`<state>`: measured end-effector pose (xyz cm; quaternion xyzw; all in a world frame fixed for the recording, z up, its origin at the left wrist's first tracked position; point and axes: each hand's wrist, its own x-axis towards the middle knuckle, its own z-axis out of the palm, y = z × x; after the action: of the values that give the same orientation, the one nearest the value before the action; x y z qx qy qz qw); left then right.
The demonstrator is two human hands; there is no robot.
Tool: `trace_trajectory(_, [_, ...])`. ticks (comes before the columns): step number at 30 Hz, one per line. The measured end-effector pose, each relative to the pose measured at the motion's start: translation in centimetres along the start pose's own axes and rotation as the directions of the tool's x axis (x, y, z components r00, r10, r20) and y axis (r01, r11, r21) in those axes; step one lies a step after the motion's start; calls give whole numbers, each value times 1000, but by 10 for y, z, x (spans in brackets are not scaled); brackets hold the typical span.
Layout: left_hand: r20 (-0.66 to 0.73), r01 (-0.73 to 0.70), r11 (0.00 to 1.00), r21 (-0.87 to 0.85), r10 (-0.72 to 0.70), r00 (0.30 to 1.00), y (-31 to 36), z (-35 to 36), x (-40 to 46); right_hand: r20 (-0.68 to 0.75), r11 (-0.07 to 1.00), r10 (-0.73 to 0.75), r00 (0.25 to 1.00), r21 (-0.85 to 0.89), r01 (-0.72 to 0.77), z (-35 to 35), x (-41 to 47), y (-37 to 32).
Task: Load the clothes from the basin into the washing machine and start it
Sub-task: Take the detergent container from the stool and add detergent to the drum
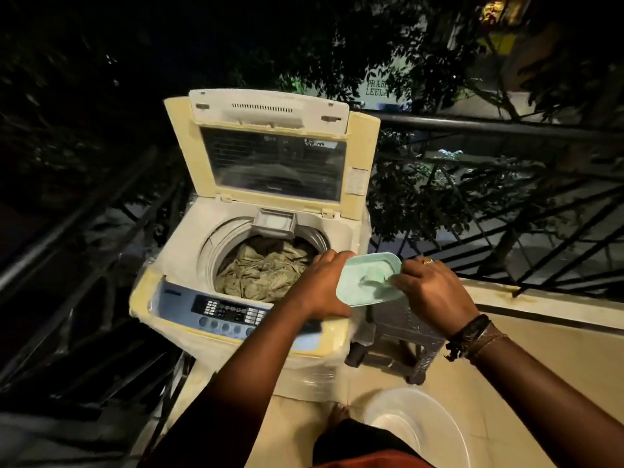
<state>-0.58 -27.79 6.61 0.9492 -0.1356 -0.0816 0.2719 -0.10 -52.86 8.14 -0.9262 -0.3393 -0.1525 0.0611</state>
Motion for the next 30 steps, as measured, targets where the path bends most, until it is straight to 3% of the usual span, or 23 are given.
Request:
trace_trajectory(5, [-45,44,999,29,-43,998,-33,-32,22,20,988,-34,999,150,31,16,54,-5])
trace_trajectory(12, [-2,118,993,-9,-118,993,-65,-55,40,122,908,-32,992,418,-22,40,126,-4])
trace_trajectory(20, [19,190,978,-90,-189,982,-91,-56,55,191,757,175,966,601,-256,70,163,-8])
trace_trajectory(25, [72,185,977,-103,-178,981,-104,-62,68,190,705,288,939,622,-342,81,170,-10])
trace_trajectory(30, [129,192,968,-162,-172,977,-126,-68,80,86,764,329,940,562,-318,89,176,-15])
